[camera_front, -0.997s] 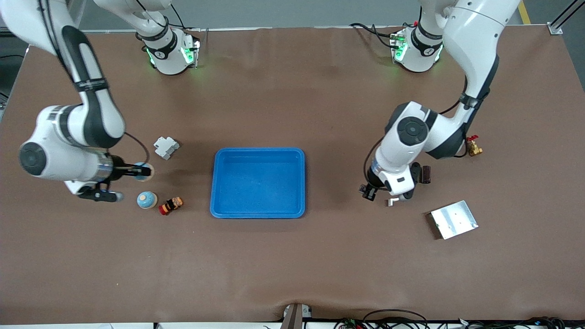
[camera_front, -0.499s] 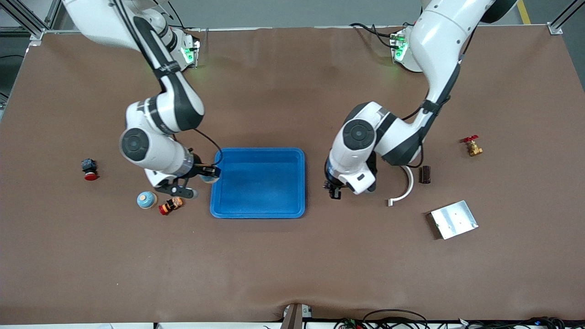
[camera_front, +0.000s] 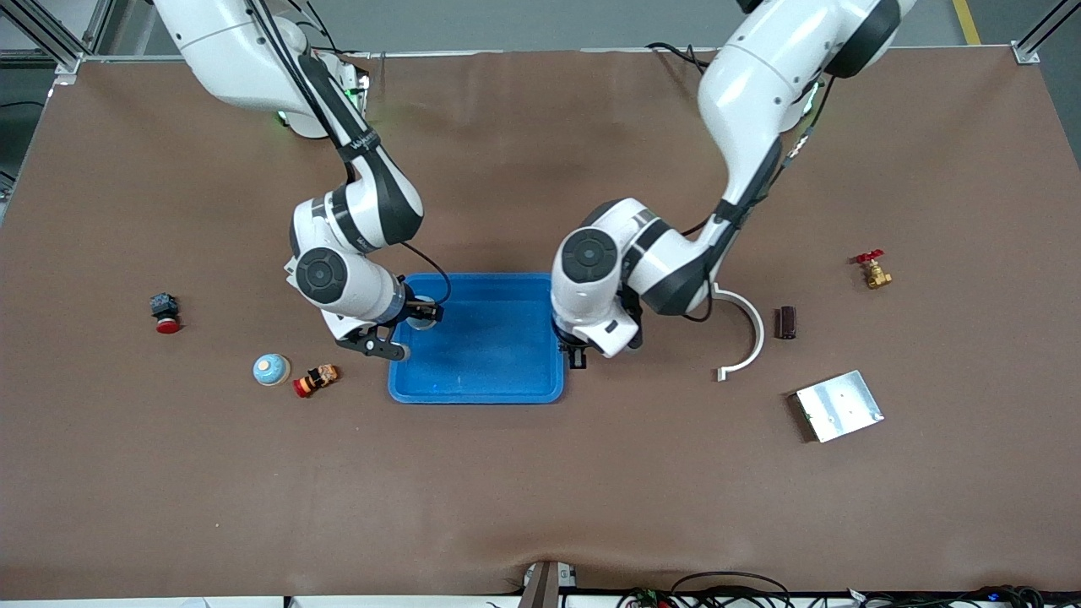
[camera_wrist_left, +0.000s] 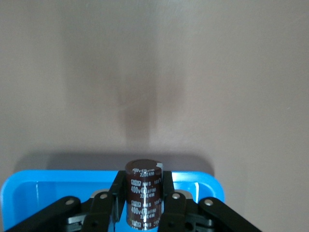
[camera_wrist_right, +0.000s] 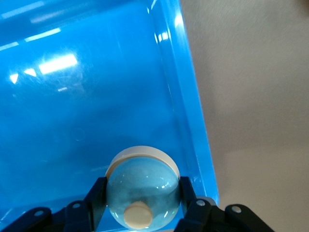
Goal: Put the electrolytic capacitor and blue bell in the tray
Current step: 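Carry the bell and capacitor into the blue tray with both grippers, then release the bell and return the right gripper to the second bell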
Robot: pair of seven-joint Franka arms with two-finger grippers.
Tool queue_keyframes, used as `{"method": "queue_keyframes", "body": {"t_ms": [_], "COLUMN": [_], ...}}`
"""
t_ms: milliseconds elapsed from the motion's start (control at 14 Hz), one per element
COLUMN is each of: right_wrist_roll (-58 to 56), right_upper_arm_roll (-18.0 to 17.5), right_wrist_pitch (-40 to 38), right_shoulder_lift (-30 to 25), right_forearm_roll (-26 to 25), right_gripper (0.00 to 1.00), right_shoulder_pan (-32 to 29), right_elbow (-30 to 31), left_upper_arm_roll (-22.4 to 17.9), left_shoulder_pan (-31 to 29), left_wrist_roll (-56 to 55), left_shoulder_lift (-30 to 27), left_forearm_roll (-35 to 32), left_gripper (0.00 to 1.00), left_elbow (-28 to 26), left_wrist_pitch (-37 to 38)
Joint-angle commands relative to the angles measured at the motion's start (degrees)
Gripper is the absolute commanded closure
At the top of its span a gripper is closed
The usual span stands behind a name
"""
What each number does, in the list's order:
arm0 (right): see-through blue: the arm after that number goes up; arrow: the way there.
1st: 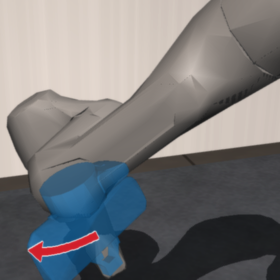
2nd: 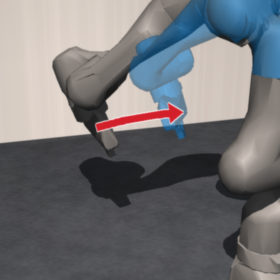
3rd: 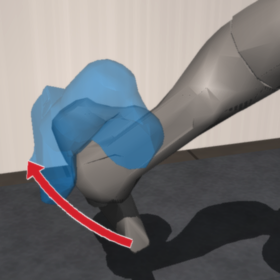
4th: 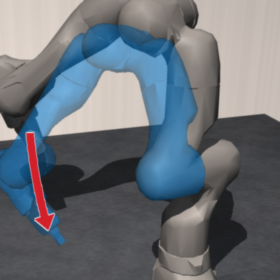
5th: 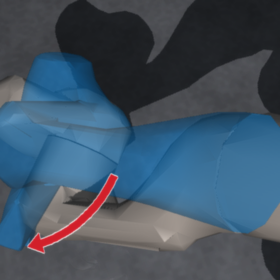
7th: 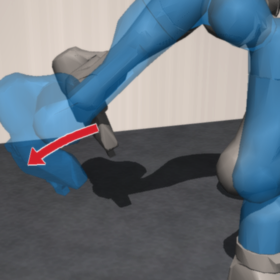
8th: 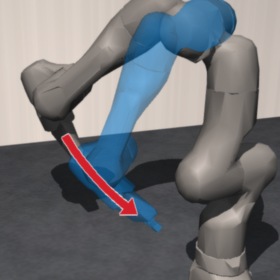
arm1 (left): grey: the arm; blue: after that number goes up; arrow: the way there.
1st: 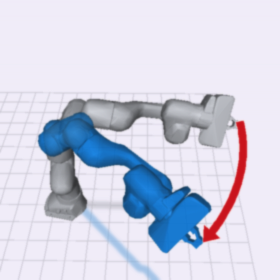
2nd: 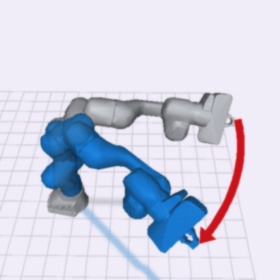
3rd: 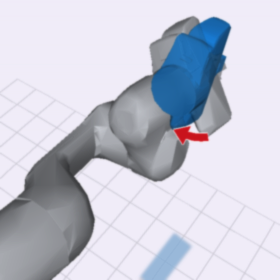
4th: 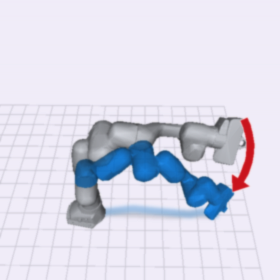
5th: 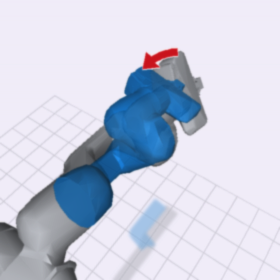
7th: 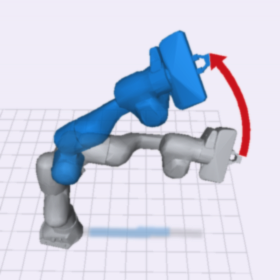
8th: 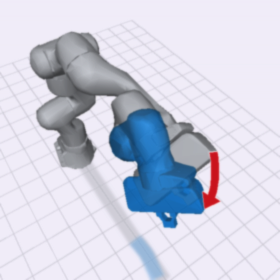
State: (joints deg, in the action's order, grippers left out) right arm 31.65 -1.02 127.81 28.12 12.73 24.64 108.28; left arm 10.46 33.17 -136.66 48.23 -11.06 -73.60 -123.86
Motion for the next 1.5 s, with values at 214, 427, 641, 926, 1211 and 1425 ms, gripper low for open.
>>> {"method": "queue_keyframes", "body": {"t_ms": [214, 427, 641, 926, 1211, 1425], "right_wrist_roll": [1.0, 1.0, 0.7, -0.2, -4.9, -25.2], "right_upper_arm_roll": [0.8, 0.8, 0.8, 0.8, 1.7, 2.0], "right_wrist_pitch": [1.0, 1.0, 0.6, -1.3, -3.4, -3.9], "right_shoulder_lift": [2.5, 2.6, 2.2, -1.0, -5.5, -5.9], "right_forearm_roll": [1.1, 1.1, 1.2, 1.2, 0.2, -0.4], "right_gripper": [0.53, 0.0, 0.0, 0.0, 0.0, 0.0], "right_shoulder_pan": [0.9, 0.3, -1.3, -5.8, -10.7, -19.0], "right_elbow": [0.4, 0.5, -0.1, -0.3, 0.3, 1.5], "left_upper_arm_roll": [-3.2, -3.8, -4.1, -4.4, -4.7, -5.0], "left_shoulder_pan": [5.9, 7.1, 7.6, 8.2, 8.9, 9.4], "left_wrist_roll": [-4.2, -5.5, -5.6, -5.2, -5.0, -4.8], "left_shoulder_lift": [6.2, 9.9, 11.8, 12.5, 13.3, 14.2], "left_forearm_roll": [1.1, 1.1, 1.1, 1.1, 1.1, 1.0], "left_gripper": [1.0, 1.0, 1.0, 1.0, 1.0, 1.0], "left_elbow": [8.1, 13.5, 15.9, 15.9, 15.9, 15.9], "left_wrist_pitch": [0.2, 0.3, -0.5, -3.6, -5.2, -5.5]}}
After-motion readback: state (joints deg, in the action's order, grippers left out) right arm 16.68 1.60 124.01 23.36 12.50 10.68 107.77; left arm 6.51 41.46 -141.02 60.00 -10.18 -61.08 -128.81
